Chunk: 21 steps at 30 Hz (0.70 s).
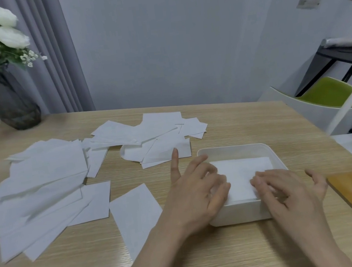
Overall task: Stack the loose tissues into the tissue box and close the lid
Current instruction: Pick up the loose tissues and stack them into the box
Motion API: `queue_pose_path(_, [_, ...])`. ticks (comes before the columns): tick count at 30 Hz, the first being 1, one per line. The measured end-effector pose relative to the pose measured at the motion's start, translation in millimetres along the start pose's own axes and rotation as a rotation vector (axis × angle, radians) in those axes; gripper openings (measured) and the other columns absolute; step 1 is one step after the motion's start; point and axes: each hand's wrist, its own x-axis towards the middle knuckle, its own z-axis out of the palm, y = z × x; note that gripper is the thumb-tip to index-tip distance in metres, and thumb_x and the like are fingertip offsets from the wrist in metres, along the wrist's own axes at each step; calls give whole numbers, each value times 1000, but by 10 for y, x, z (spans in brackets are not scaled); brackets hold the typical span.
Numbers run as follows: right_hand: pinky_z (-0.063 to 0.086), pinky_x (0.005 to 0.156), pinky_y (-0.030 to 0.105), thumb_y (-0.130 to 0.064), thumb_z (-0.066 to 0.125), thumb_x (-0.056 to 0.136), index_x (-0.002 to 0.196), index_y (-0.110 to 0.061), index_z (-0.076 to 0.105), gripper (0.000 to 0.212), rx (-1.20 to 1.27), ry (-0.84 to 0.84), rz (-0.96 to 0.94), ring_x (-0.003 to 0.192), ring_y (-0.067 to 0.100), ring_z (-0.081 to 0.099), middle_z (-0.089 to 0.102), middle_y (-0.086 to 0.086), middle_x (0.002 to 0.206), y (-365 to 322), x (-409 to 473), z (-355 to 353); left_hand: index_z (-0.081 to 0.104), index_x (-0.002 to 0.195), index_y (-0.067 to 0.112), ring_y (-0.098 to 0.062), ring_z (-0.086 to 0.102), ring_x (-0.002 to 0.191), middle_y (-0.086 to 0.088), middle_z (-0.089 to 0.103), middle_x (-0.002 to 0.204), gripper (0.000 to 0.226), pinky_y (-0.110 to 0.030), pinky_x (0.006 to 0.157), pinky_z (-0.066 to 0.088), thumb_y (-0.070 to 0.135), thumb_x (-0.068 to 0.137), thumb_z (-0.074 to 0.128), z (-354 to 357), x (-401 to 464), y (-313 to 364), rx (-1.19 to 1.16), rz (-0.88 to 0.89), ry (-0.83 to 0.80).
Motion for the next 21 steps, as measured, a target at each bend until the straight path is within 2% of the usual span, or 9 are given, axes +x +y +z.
queue_pose_path(3, [15, 107, 45, -50, 49, 86, 76, -37, 68, 25, 67, 41, -39, 102, -3, 54, 67, -19, 99, -158, -1, -8, 73, 105, 29, -8, 48, 130, 7, 63, 120, 37, -45, 119, -9, 46, 95, 42, -38, -38, -3, -99, -12, 62])
queue_pose_path(5, [16, 107, 45, -46, 51, 85, 79, -39, 66, 18, 130, 58, -73, 105, -3, 53, 65, -20, 102, -288, -21, -14, 72, 109, 27, -5, 48, 128, 5, 62, 125, 36, -43, 119, -8, 45, 93, 46, -97, -81, -23, -158, -26, 98])
queue_pose_path(8, [17, 108, 37, -42, 52, 86, 86, -39, 66, 14, 229, 55, -120, 112, -2, 53, 64, -19, 108, -478, -55, -7, 70, 112, 29, 2, 46, 128, 8, 59, 128, 32, -43, 120, -5, 43, 93, 49, -218, -195, -107, -200, -41, 139])
queue_pose_path(11, [21, 106, 30, -37, 52, 87, 91, -32, 70, 19, 301, 51, -203, 115, -1, 53, 65, -17, 111, -706, -94, 23, 68, 114, 32, 7, 45, 128, 13, 58, 130, 28, -42, 120, -1, 41, 92, 52, -371, -358, -263, -198, -84, 197])
queue_pose_path(16, [39, 93, 35, -26, 59, 87, 94, -23, 73, 17, 476, 41, -376, 108, 10, 60, 67, -11, 107, -1143, -227, 200, 68, 110, 34, 9, 48, 122, 20, 60, 123, 29, -38, 120, 2, 43, 91, 47, -669, -671, -653, -118, -244, 289])
queue_pose_path(18, [45, 85, 26, -24, 59, 87, 98, -22, 73, 17, 566, -42, -376, 100, 7, 60, 66, -11, 104, -1290, -301, 322, 68, 108, 35, 12, 48, 119, 25, 59, 119, 31, -40, 120, 3, 44, 89, 45, -753, -796, -814, -61, -313, 296])
queue_pose_path(20, [42, 75, 9, -30, 56, 87, 101, -32, 67, 18, 555, -170, -296, 90, -4, 56, 60, -22, 99, -1410, -356, 430, 67, 107, 37, 13, 48, 118, 27, 60, 116, 32, -40, 121, 5, 47, 88, 43, -789, -917, -954, -12, -371, 284])
queue_pose_path(21, [40, 71, 7, -36, 54, 87, 103, -38, 62, 18, 521, -249, -232, 86, -6, 53, 56, -24, 98, -1454, -373, 482, 66, 107, 39, 13, 47, 119, 27, 61, 115, 32, -40, 121, 6, 48, 88, 43, -788, -972, -1015, 3, -394, 276])
